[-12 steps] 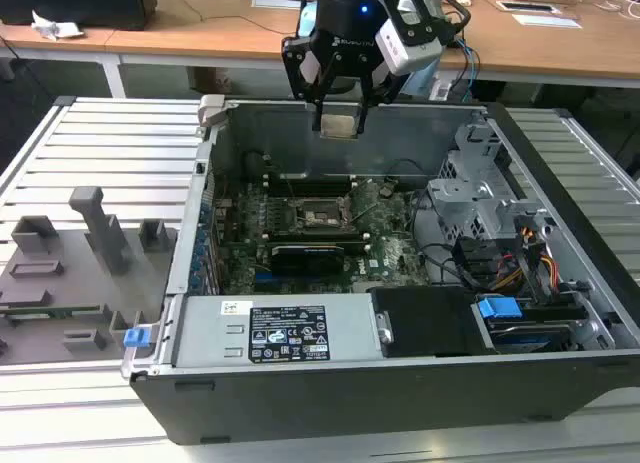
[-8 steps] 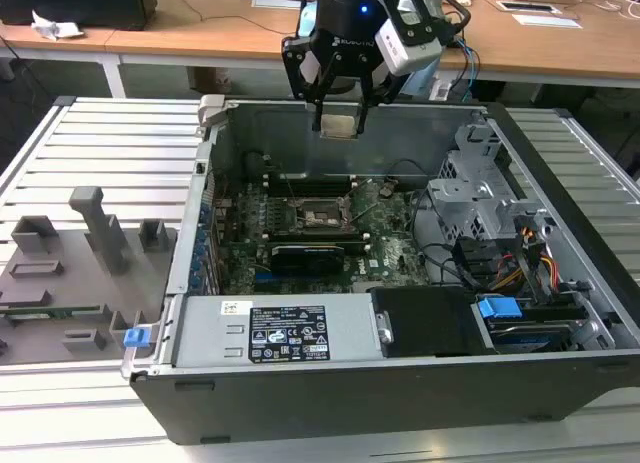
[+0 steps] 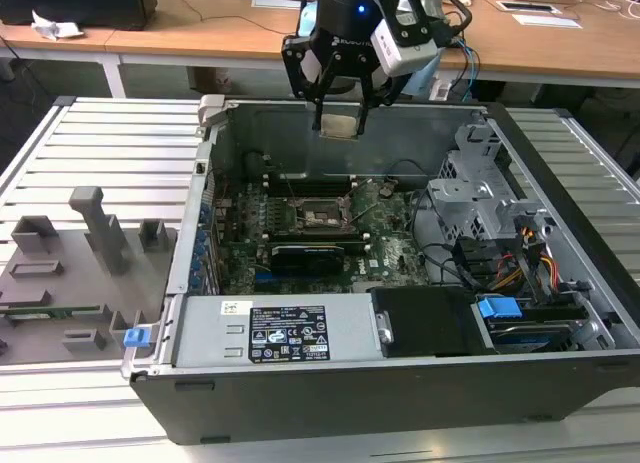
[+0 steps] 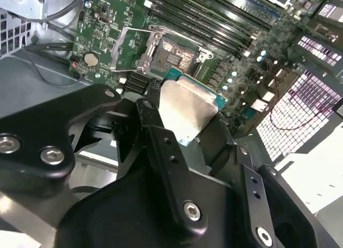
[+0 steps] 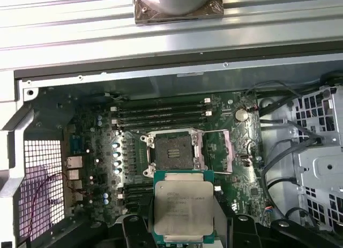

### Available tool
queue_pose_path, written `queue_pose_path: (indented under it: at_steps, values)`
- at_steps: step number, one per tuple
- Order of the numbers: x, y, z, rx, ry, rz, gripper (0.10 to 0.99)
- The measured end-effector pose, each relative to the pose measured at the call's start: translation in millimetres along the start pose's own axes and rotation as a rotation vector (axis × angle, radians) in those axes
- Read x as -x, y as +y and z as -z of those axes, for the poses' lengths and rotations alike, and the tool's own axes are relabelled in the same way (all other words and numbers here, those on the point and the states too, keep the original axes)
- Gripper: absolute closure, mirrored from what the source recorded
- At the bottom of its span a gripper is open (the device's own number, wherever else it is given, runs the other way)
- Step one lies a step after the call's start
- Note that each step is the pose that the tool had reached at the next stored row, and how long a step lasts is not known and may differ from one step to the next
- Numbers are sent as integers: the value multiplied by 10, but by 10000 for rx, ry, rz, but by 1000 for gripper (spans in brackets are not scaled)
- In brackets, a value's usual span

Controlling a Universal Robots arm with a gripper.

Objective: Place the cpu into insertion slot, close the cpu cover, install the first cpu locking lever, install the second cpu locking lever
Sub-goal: 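Place the cpu into insertion slot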

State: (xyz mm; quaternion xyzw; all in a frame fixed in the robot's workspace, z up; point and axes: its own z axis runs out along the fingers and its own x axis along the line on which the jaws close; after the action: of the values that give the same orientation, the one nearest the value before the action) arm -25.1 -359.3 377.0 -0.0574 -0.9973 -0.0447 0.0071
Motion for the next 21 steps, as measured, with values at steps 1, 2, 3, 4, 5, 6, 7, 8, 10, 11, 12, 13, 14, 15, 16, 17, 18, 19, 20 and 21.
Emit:
queue_pose_path:
  at_steps: [1, 2, 3, 4, 5, 6, 7, 8, 10, 11, 12, 13, 14, 15, 16, 17, 18, 19, 20, 21]
  values:
    - [0, 0, -1, 2, -16, -179, 549]
    - [0, 0, -1, 4, -27, -302, 549]
    - [0, 0, -1, 4, -36, -403, 549]
    - [0, 0, -2, 6, -55, -615, 549]
    - [0, 0, -1, 3, -71, -783, 549]
    - [0, 0, -2, 3, -79, -868, 549]
    - [0, 0, -2, 2, -90, -991, 549]
    - [0, 0, -2, 2, -111, -1227, 549]
    - [0, 0, -3, 5, -161, -1779, 549]
    - [0, 0, -3, 7, -181, -2000, 549]
    - [0, 0, -3, 8, -193, -2139, 549]
    - [0, 0, -4, 9, -202, -2239, 549]
    - [0, 0, -4, 8, -216, -2389, 549]
    - [0, 0, -5, 6, -234, -2582, 549]
    - [0, 0, -5, 6, -246, -2719, 549]
    - [0, 0, -6, 7, -251, -2777, 549]
    - [0, 0, -6, 8, -257, -2836, 549]
    - [0, 0, -7, 7, -266, -2924, 549]
    - [0, 0, -7, 6, -271, -2975, 549]
    - [0, 0, -8, 4, -280, -3078, 549]
